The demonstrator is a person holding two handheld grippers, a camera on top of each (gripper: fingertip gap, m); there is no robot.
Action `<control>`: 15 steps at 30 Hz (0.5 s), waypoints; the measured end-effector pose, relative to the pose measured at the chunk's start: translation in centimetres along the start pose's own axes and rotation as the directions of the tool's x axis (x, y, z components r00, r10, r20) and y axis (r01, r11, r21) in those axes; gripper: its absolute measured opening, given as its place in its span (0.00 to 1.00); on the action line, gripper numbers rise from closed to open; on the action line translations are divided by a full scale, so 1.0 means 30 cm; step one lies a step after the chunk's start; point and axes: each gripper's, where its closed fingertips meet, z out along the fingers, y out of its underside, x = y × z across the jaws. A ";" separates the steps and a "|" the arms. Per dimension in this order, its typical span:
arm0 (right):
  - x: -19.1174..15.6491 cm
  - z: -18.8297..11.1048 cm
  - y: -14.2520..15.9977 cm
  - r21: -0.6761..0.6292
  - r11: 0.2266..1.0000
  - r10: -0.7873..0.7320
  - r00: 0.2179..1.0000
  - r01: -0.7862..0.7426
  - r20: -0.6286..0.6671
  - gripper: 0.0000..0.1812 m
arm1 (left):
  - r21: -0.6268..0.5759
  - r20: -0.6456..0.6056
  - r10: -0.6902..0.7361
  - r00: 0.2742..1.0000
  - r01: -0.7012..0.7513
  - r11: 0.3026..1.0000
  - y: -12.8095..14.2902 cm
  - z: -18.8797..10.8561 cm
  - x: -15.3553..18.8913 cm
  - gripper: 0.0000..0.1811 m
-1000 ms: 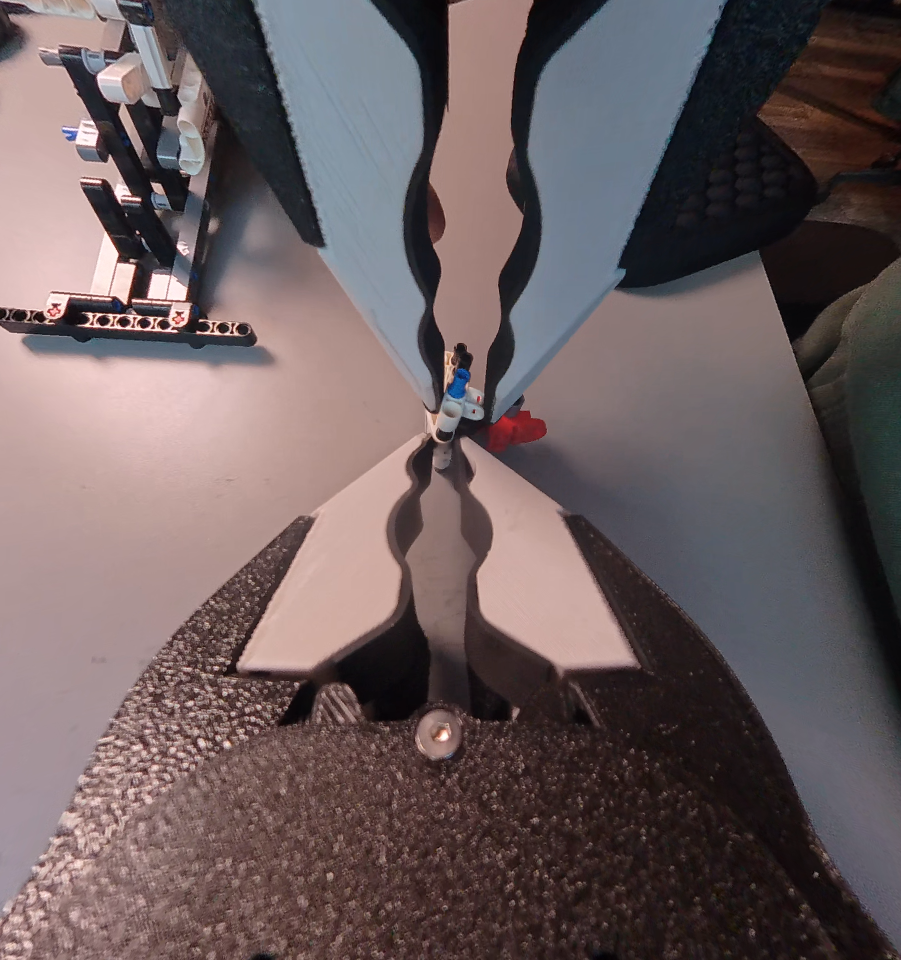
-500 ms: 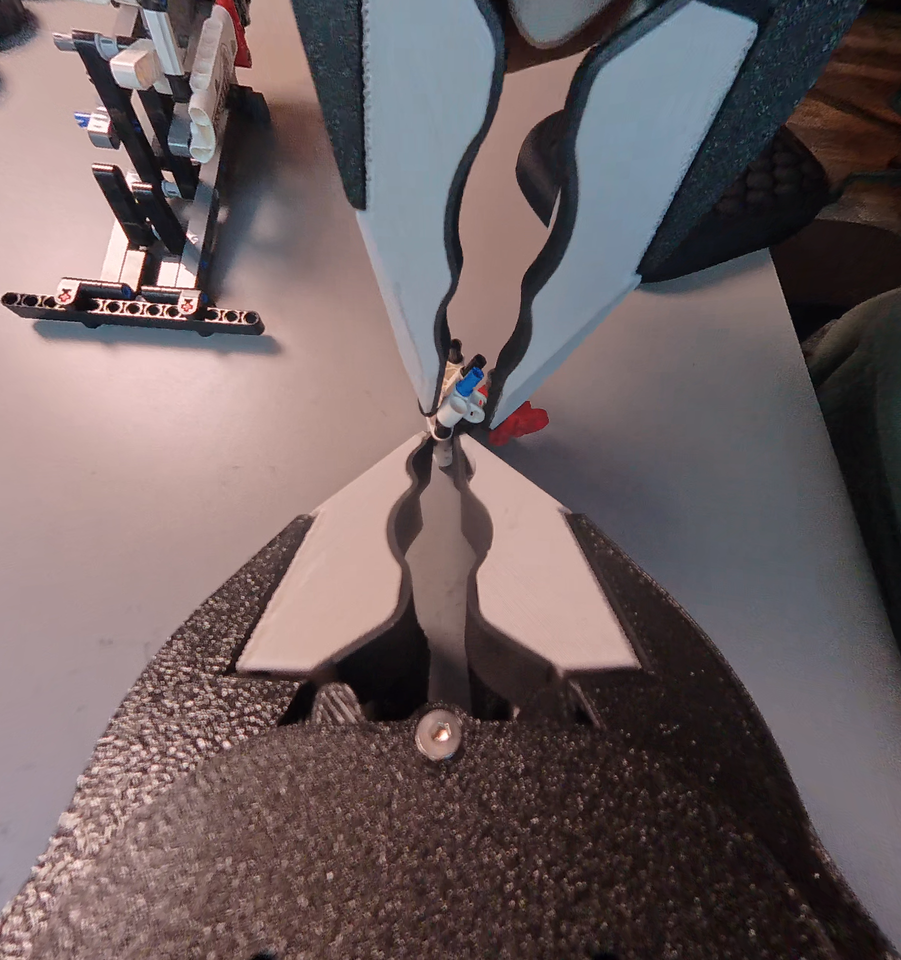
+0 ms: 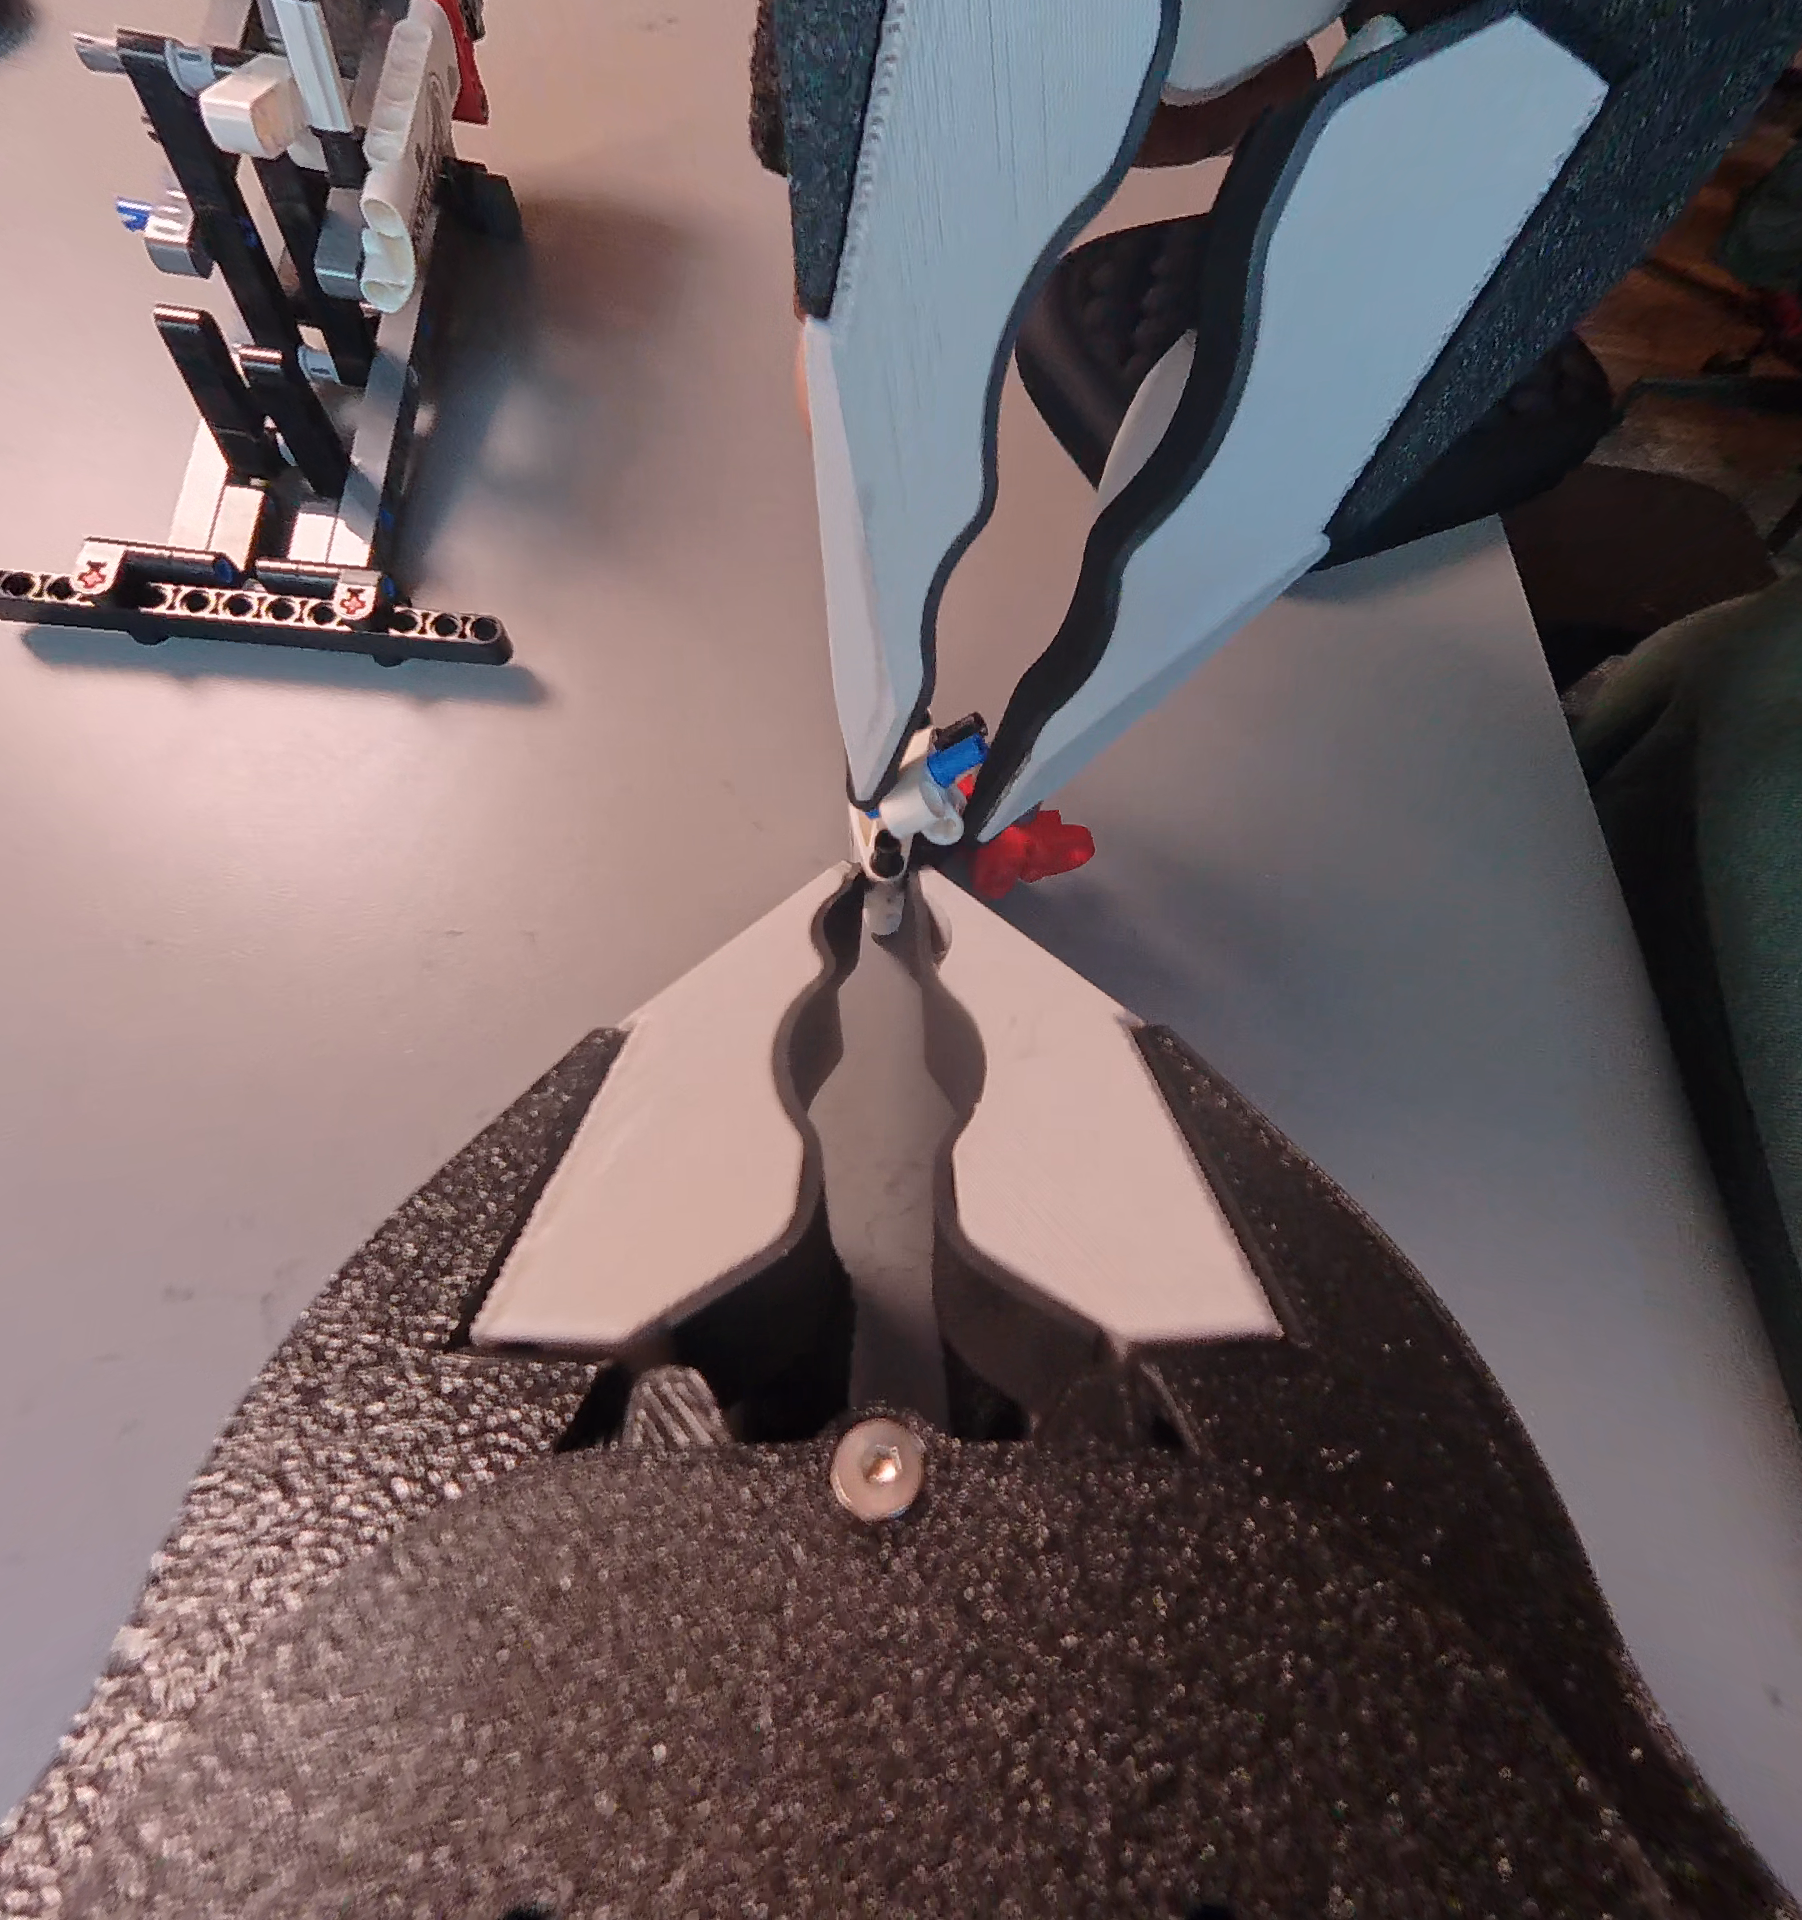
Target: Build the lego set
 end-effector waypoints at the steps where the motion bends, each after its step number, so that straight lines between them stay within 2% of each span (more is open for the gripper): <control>1: -0.001 -0.002 0.003 -0.009 1.000 0.007 1.000 -0.007 0.015 0.08 | 0.000 -0.013 0.003 1.000 -0.003 1.000 0.001 0.000 0.006 0.04; 7: -0.020 -0.013 -0.002 -0.023 0.999 0.033 0.989 -0.029 0.145 0.08 | 0.053 -0.019 0.089 0.996 -0.088 0.995 -0.018 -0.029 0.020 0.07; 12: -0.034 -0.010 -0.012 -0.013 0.999 0.044 0.980 -0.042 0.192 0.08 | 0.138 0.005 0.194 0.981 -0.193 0.972 -0.069 -0.069 0.036 0.06; 15: -0.040 -0.012 -0.020 0.003 0.997 0.069 0.974 -0.071 0.218 0.08 | 0.146 0.026 0.258 0.966 -0.259 0.955 -0.078 -0.074 0.047 0.05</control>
